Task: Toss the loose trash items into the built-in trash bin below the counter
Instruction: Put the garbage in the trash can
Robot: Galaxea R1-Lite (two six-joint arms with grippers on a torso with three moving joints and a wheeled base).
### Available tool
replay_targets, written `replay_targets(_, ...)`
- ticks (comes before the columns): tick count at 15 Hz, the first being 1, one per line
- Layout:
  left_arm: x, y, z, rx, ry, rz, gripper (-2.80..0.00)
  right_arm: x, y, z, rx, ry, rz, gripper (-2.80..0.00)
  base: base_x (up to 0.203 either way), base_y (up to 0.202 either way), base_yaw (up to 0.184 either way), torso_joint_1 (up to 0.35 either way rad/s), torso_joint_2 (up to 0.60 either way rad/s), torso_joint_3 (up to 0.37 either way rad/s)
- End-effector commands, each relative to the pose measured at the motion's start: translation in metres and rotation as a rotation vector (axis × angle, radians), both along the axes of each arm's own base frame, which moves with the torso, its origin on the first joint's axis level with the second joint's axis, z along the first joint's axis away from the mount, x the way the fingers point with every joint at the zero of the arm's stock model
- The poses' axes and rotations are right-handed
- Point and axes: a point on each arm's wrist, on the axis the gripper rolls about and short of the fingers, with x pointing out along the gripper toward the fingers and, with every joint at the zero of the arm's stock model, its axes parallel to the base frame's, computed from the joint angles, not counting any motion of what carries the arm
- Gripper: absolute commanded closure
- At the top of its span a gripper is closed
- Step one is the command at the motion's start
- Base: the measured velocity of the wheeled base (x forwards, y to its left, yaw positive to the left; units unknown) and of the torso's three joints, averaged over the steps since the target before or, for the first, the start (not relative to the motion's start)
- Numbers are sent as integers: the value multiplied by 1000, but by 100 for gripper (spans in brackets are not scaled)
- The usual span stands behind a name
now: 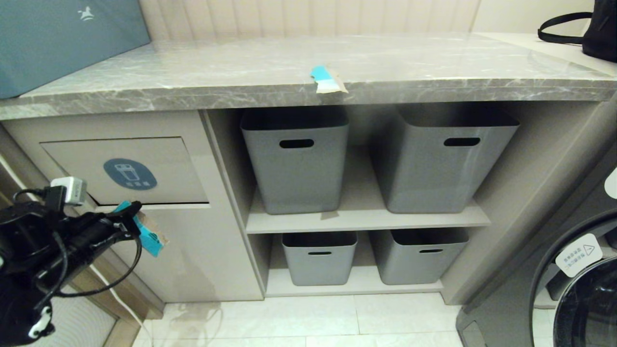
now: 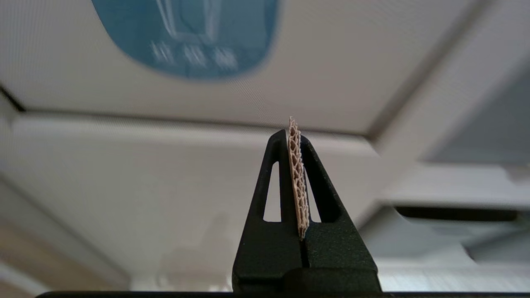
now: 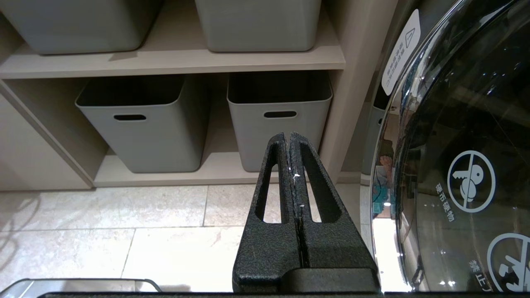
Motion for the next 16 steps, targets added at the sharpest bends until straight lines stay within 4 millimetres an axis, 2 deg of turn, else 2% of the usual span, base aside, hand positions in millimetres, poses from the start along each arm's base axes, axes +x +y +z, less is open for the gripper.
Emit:
replay_targets(1,25,10,-26,-1,22,12,0,0,0,0,0,0,-1,0,0,0,0,0,0,0)
replay_targets(4,62,23,-45,54,-23,22,0,0,0,0,0,0,0,0,0,0,0,0,0,0)
replay_targets(9,127,43,-40,113,-217,39,0,0,0,0,0,0,0,0,0,0,0,0,0,0)
replay_targets(12,150,45,-42,128,-281,33,0,0,0,0,0,0,0,0,0,0,0,0,0,0)
replay_targets(15,157,40,-40,131,-307,21,0,0,0,0,0,0,0,0,0,0,0,0,0,0)
replay_targets(16,158,38,-42,130,-305,18,-280,0,0,0,0,0,-1,0,0,0,0,0,0,0)
